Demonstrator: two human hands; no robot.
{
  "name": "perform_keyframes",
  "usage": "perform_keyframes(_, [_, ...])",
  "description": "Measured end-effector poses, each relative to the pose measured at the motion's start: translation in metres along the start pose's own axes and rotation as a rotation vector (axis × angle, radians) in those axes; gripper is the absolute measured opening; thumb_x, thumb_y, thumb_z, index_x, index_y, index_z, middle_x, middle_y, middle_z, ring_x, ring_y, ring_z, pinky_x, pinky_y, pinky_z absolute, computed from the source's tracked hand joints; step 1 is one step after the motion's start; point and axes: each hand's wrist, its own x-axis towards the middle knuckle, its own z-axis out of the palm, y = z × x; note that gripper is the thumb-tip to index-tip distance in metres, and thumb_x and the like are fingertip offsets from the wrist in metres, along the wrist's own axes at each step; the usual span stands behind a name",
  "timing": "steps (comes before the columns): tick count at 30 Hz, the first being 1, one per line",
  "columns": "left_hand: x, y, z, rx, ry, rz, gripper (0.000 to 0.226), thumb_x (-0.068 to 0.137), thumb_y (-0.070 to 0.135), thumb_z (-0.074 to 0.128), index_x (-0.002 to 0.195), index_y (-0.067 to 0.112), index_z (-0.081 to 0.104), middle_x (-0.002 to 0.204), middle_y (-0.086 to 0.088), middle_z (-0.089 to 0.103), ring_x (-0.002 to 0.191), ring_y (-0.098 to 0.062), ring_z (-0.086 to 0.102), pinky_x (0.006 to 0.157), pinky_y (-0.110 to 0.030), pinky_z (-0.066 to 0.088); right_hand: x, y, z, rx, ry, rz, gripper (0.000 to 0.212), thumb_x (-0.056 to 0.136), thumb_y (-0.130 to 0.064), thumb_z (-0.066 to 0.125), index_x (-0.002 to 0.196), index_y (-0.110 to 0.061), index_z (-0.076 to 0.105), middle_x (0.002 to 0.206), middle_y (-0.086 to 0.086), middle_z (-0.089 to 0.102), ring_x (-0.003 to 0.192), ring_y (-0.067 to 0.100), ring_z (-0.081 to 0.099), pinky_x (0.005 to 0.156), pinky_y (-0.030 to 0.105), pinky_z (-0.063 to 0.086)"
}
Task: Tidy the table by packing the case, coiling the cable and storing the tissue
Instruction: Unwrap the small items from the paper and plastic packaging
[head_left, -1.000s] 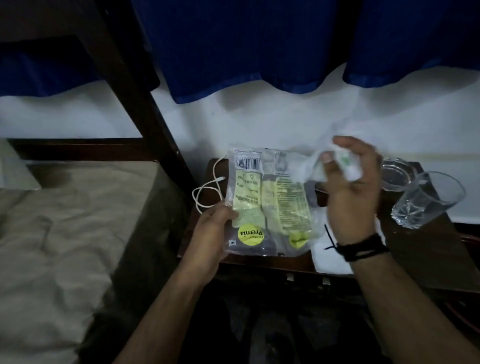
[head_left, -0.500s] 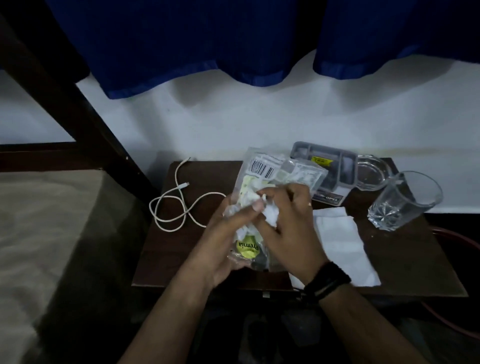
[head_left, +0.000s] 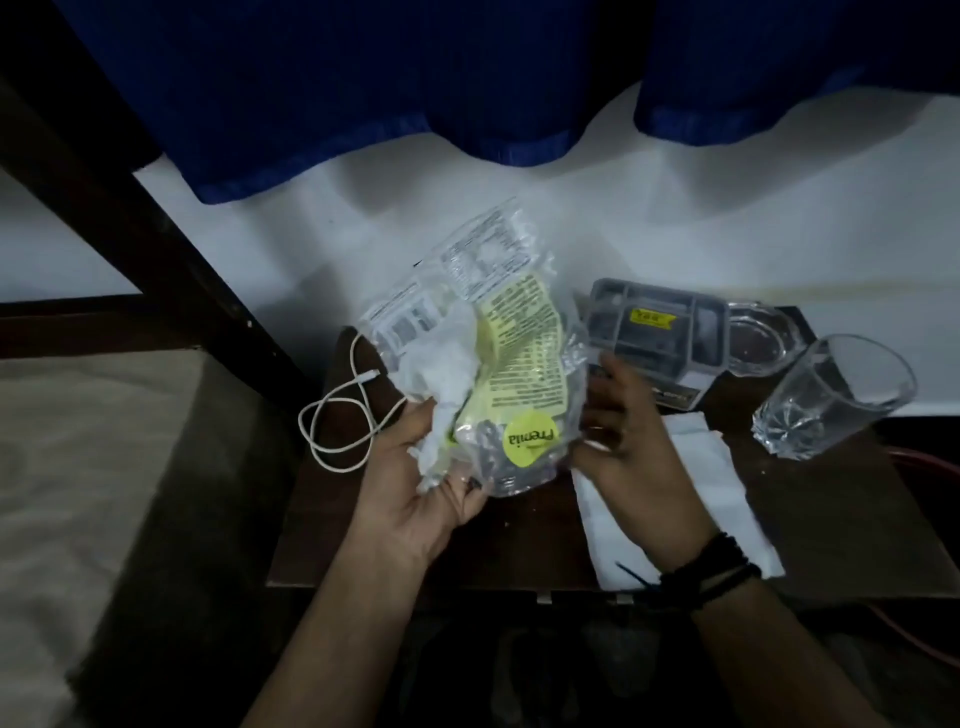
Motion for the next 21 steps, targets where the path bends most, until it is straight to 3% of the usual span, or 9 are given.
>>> perform_keyframes(2, [0.003,-0.006,0.005,0.072,0.019,0.004,0.017,0.092,0.024,0.054,0.096,0.011,0.065,0.066,-0.005,0.075,0.049,-0.018,0.071,0.042,-0.033,0.058,-0.006,-0.008,0.004,0.119,-0.213,-0.062,0.098,0.083,0.002,0.079,0.158,-0.026,0.021,0.151,-0.003,0.051,0.134,0.017,0.055,0.103,0.032,0.052])
perform_keyframes(4, [0.004,-0.013,0.012,0.272,0.024,0.013,0.011,0.089,0.022,0.055,0.094,0.026,0.063,0.067,0.005,0.074,0.048,-0.012,0.069,0.054,-0.034,0.056,-0.008,-0.018,0.007,0.215,-0.25,-0.094,0.095,0.076,-0.015,0.086,0.153,-0.021,0.032,0.142,-0.001,0.06,0.131,0.021,0.059,0.105,0.037,0.052])
perform_keyframes(7, [0.006,-0.025,0.014,0.569,-0.014,0.132,0.024,0.097,0.024,0.048,0.101,0.04,0.065,0.09,0.015,0.077,0.07,-0.012,0.076,0.073,-0.036,0.042,-0.007,-0.029,0.008,0.289,-0.189,-0.088,0.066,0.076,-0.006,0.08,0.135,0.002,0.052,0.127,0.014,0.07,0.118,0.031,0.067,0.098,0.043,0.056])
perform_keyframes(9, [0.005,-0.033,0.016,0.673,-0.038,0.239,0.029,0.099,0.016,0.051,0.113,0.037,0.065,0.103,0.012,0.077,0.086,-0.018,0.078,0.065,-0.034,0.051,-0.008,-0.028,0.005,0.36,-0.137,-0.052,0.055,0.082,0.004,0.071,0.134,0.003,0.054,0.128,0.021,0.068,0.119,0.036,0.067,0.098,0.049,0.056])
perform_keyframes(12, [0.004,-0.04,0.017,0.702,-0.075,0.317,0.037,0.099,-0.001,0.05,0.115,0.027,0.068,0.103,0.003,0.078,0.083,-0.018,0.077,0.053,-0.028,0.058,-0.005,-0.022,0.003,0.469,0.008,0.072,0.047,0.089,0.0,0.068,0.134,-0.009,0.056,0.124,0.016,0.071,0.114,0.034,0.069,0.092,0.053,0.058])
perform_keyframes(14, [0.002,-0.041,0.018,0.7,-0.113,0.322,0.031,0.1,0.003,0.052,0.114,0.025,0.069,0.104,-0.005,0.077,0.078,-0.018,0.076,0.051,-0.029,0.058,0.003,-0.013,0.002,0.48,0.134,0.149,0.039,0.092,0.0,0.064,0.131,0.0,0.056,0.117,0.018,0.072,0.104,0.033,0.072,0.083,0.048,0.06])
perform_keyframes(16, [-0.001,-0.041,0.015,0.709,-0.21,0.293,0.021,0.098,0.024,0.062,0.118,0.025,0.068,0.109,-0.006,0.076,0.083,-0.018,0.076,0.058,-0.028,0.059,0.01,-0.005,0.001,0.451,0.212,0.181,0.036,0.095,0.004,0.056,0.13,0.011,0.051,0.113,0.025,0.069,0.097,0.039,0.071,0.072,0.042,0.06])
perform_keyframes(19, [-0.002,-0.046,0.006,0.906,-0.387,0.401,0.065,0.078,0.037,0.077,0.137,0.03,0.051,0.132,0.004,0.066,0.119,-0.015,0.066,0.087,-0.024,0.055,0.011,-0.009,0.001,0.534,0.276,0.157,0.046,0.095,0.003,0.054,0.141,0.002,0.047,0.116,0.025,0.069,0.102,0.044,0.069,0.077,0.047,0.06])
perform_keyframes(21, [0.001,-0.052,0.007,0.973,-0.33,0.533,0.076,0.072,0.035,0.084,0.138,0.03,0.048,0.135,0.005,0.064,0.123,-0.011,0.063,0.092,-0.022,0.051,0.007,-0.015,0.006,0.622,0.25,0.123,0.051,0.091,-0.006,0.064,0.141,-0.002,0.05,0.119,0.024,0.069,0.107,0.042,0.069,0.089,0.052,0.06])
